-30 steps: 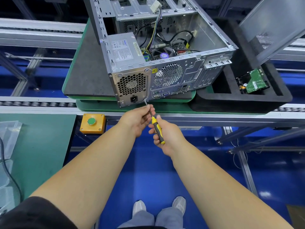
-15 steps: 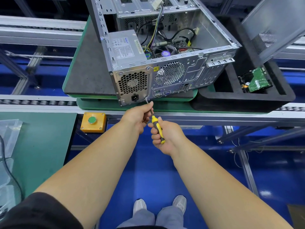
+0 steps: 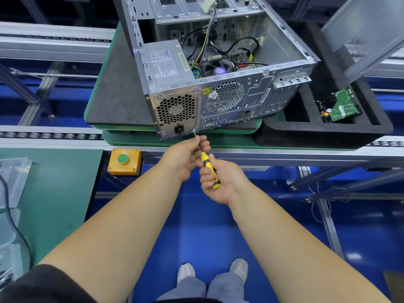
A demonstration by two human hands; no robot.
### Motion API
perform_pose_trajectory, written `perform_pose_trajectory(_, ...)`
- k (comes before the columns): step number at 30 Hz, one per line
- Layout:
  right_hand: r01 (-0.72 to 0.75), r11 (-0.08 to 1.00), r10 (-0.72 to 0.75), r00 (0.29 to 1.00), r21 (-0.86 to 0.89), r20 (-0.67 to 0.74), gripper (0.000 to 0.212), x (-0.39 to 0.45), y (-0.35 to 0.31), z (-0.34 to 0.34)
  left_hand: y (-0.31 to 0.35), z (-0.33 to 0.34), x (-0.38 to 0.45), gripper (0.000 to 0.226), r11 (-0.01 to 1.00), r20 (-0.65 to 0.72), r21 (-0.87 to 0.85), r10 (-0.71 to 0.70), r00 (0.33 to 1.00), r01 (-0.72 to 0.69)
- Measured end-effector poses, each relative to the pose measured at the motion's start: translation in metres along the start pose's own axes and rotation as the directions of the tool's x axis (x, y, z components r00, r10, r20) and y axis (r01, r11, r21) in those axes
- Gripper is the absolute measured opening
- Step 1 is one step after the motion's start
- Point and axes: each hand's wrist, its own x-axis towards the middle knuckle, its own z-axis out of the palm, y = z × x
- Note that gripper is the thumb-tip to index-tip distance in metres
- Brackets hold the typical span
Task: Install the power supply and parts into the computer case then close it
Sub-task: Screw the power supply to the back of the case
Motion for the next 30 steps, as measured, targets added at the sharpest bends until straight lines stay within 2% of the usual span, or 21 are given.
perform_pose_trajectory(1,-0.052,0.995,0.046,0.996,0.088,0.071,0.036,0.0,0.0,-0.003,0.0,0.0,-0.001,0.019,1.0,-0.006,0.0,0.007,1.0,-0.007)
perform_pose_trajectory(3,-0.043,0.995,0.035,0.995,0.085,0.095,0.038,0.001,0.001,-0.004,0.0,0.001,0.0,0.016,1.0,-0.038,0.008,0.014,0.999,-0.014)
perform_pose_trajectory(6,0.104,0.982,-0.114,0.992,-0.161,-0.055,0.038,0.002,0.004,0.0,0.001,0.001,0.004,0.012,1.0,-0.063,0.011,0.009,0.998,-0.008)
perform_pose_trajectory(8,0.214,0.891,-0.302,0.938,-0.401,-0.171,0.032,0.004,0.008,-0.001,0.0,0.0,0.006,0.01,1.0,-0.052,0.025,0.013,0.999,-0.012)
perform_pose_trajectory(9,0.253,0.844,-0.381,0.903,-0.472,-0.197,0.03,0.005,0.009,-0.002,-0.001,-0.001,0.007,0.009,1.0,-0.051,0.022,0.013,0.999,-0.012)
perform_pose_trajectory(11,0.283,0.817,-0.434,0.875,-0.502,-0.214,0.032,0.007,0.01,-0.002,-0.001,-0.001,0.009,0.007,1.0,-0.069,0.012,0.005,0.998,-0.004)
perform_pose_trajectory(14,0.2,0.888,-0.312,0.924,-0.414,-0.223,0.04,0.007,0.008,0.004,0.002,0.0,0.01,0.011,0.999,-0.101,0.033,-0.025,0.995,0.029)
perform_pose_trajectory(16,0.082,0.975,-0.115,0.981,-0.207,-0.155,0.046,0.007,0.006,0.005,0.005,0.0,0.011,0.018,0.996,-0.122,0.065,-0.053,0.991,0.062)
perform_pose_trajectory(18,-0.031,1.0,0.031,0.999,0.0,-0.04,0.048,0.006,0.005,0.004,0.006,-0.001,0.013,0.028,0.994,-0.132,0.079,-0.064,0.989,0.075)
perform_pose_trajectory(20,-0.036,0.999,0.036,0.999,0.031,0.017,0.049,0.006,0.005,0.003,0.007,-0.001,0.014,0.036,0.992,-0.138,0.097,-0.065,0.988,0.079)
perform_pose_trajectory(23,0.085,0.991,-0.091,0.994,-0.1,-0.056,0.047,0.005,0.008,0.004,0.008,0.001,0.013,0.024,0.992,-0.151,0.1,-0.066,0.986,0.082)
perform_pose_trajectory(26,0.221,0.918,-0.298,0.932,-0.328,-0.205,0.032,0.005,0.01,0.004,0.008,0.002,0.011,0.019,0.991,-0.13,0.101,-0.072,0.989,0.085)
perform_pose_trajectory(30,0.272,0.866,-0.406,0.873,-0.42,-0.271,0.03,0.009,0.01,0.003,0.006,-0.002,0.006,0.013,0.997,-0.037,0.043,-0.066,0.997,0.067)
